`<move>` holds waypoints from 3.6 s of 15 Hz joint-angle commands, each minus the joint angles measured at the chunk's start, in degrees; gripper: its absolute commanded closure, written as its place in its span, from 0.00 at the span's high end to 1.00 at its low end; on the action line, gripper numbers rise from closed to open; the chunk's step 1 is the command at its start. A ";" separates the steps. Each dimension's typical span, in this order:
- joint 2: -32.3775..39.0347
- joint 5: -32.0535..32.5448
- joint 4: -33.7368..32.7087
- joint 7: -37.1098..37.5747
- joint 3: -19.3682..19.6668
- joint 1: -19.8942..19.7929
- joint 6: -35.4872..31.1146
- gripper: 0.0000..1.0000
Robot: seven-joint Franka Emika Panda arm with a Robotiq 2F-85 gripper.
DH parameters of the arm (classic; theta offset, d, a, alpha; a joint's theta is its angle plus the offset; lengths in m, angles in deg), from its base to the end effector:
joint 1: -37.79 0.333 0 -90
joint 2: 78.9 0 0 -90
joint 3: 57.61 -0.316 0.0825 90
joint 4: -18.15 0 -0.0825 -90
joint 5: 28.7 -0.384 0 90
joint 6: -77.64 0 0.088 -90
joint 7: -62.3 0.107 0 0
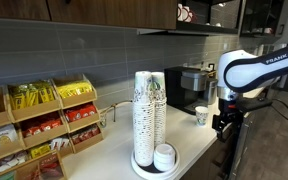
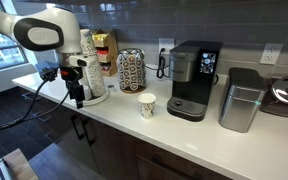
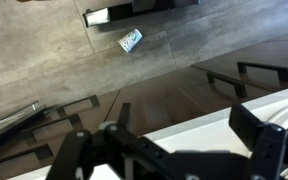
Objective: Put the cup on the espresso machine
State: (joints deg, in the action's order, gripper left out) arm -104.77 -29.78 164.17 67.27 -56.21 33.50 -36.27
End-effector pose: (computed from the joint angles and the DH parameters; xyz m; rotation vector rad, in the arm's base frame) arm 0.3839 -0.0370 0.4158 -3.0947 0.2974 0.1695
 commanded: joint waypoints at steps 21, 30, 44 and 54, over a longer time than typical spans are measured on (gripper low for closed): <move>16.90 -27.45 8.32 -34.64 15.89 8.17 -62.58 1.00; 17.42 -33.45 6.10 -40.04 20.47 13.53 -65.77 1.00; 18.01 -54.45 0.69 -64.58 37.65 31.41 -64.70 1.00; 17.18 -52.82 1.27 -62.87 36.14 30.01 -64.88 1.00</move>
State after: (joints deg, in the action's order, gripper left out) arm -87.59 -82.59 165.44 4.40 -20.06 63.51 -101.15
